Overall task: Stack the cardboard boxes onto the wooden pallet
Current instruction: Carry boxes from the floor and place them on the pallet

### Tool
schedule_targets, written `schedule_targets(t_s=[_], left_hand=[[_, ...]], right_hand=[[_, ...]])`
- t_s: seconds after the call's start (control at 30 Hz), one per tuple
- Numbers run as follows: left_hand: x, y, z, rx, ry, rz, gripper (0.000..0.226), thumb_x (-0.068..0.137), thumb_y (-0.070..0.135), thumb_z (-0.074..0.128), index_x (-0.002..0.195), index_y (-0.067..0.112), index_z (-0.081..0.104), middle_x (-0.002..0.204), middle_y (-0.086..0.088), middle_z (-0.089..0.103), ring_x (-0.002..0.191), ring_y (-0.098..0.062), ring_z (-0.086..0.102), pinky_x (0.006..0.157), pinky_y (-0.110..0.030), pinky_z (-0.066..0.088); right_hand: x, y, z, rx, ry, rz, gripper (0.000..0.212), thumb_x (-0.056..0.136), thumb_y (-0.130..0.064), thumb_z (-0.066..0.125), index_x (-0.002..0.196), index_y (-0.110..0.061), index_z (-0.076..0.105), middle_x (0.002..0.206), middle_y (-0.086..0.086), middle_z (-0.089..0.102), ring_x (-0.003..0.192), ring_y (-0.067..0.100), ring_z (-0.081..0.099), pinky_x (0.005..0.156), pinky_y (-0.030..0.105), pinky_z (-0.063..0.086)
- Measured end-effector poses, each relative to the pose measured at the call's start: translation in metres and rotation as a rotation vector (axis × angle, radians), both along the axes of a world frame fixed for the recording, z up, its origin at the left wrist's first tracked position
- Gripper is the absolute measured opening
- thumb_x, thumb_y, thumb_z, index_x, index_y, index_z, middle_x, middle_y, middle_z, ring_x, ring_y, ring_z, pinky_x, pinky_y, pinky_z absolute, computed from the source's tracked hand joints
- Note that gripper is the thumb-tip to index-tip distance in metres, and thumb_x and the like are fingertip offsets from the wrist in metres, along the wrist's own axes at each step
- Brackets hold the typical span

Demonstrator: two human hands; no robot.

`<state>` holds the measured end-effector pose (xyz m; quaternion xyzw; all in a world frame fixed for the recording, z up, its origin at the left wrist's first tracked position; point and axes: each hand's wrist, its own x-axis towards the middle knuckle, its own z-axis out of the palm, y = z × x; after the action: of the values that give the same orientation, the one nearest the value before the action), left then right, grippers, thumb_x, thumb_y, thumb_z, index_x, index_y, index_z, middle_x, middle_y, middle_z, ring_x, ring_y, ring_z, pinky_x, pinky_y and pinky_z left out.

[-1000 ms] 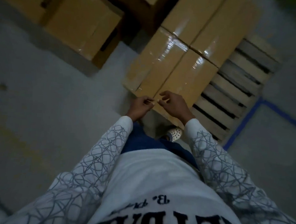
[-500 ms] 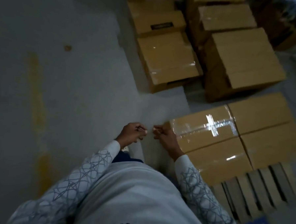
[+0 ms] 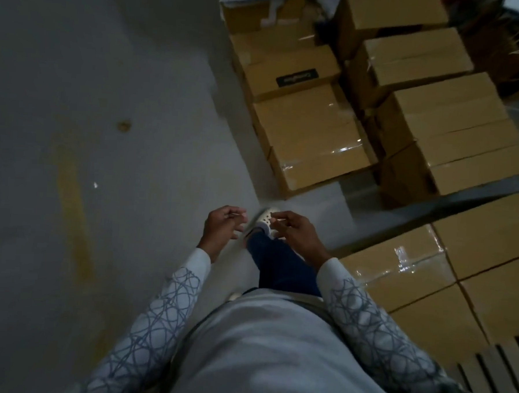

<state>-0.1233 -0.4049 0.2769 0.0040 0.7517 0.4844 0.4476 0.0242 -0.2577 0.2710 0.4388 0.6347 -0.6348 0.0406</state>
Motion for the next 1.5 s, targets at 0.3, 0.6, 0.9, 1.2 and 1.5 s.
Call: schedule_targets(t_s=[0.3,0.6,0.9,1.2,1.5], left_hand=[[-0.166,0.159,0.011,-0.002,0.06,-0.142,0.015,0.09,0.017,0.071,0.106,0.017,0.073,0.098,-0.005,0.077,0.078,-0.016,0.071,0.071,-0.034,0.055],[-0.302,0.323,-0.022,-0.115,-0.056,-0.387,0.01,0.09,0.009,0.07,0.099,0.013,0.072,0.098,-0.016,0.076,0.077,-0.022,0.067,0.066,-0.031,0.053],[-0.333,0.459,-0.275,-0.383,-0.105,-1.07,0.02,0.091,0.015,0.073,0.111,0.014,0.073,0.099,-0.005,0.075,0.078,-0.015,0.068,0.055,-0.015,0.05],[-0.294,0.466,-0.548,-0.68,-0.34,-0.783,0.036,0.098,0.037,0.064,0.128,0.019,0.059,0.134,-0.009,0.055,0.116,-0.028,0.057,0.073,-0.049,0.061],[-0.268,0.458,-0.621,-0.637,-0.241,-0.402,0.038,0.09,0.046,0.071,0.111,0.016,0.06,0.121,-0.015,0.066,0.119,-0.03,0.059,0.076,-0.05,0.061]], right_hand=[[-0.178,0.163,0.013,-0.064,0.052,-0.226,0.022,0.101,-0.02,0.067,0.117,-0.005,0.07,0.093,0.006,0.071,0.07,0.014,0.062,0.056,0.018,0.046],[-0.241,0.247,-0.021,-0.083,-0.044,-0.62,0.014,0.102,-0.028,0.065,0.113,-0.023,0.072,0.105,0.004,0.076,0.092,0.022,0.072,0.073,0.027,0.058],[-0.255,0.308,-0.243,-0.179,-0.188,-1.172,0.018,0.103,-0.029,0.062,0.117,-0.022,0.071,0.106,0.002,0.076,0.093,0.017,0.073,0.071,0.023,0.054],[-0.246,0.271,-0.537,-0.247,-0.776,-1.27,0.08,0.088,-0.05,0.075,0.148,-0.013,0.037,0.149,0.019,0.038,0.138,0.041,0.039,0.107,0.051,0.037],[-0.222,0.239,-0.596,-0.124,-0.56,-1.386,0.101,0.084,-0.05,0.081,0.159,-0.021,0.02,0.156,0.011,0.042,0.136,0.04,0.046,0.116,0.053,0.037]])
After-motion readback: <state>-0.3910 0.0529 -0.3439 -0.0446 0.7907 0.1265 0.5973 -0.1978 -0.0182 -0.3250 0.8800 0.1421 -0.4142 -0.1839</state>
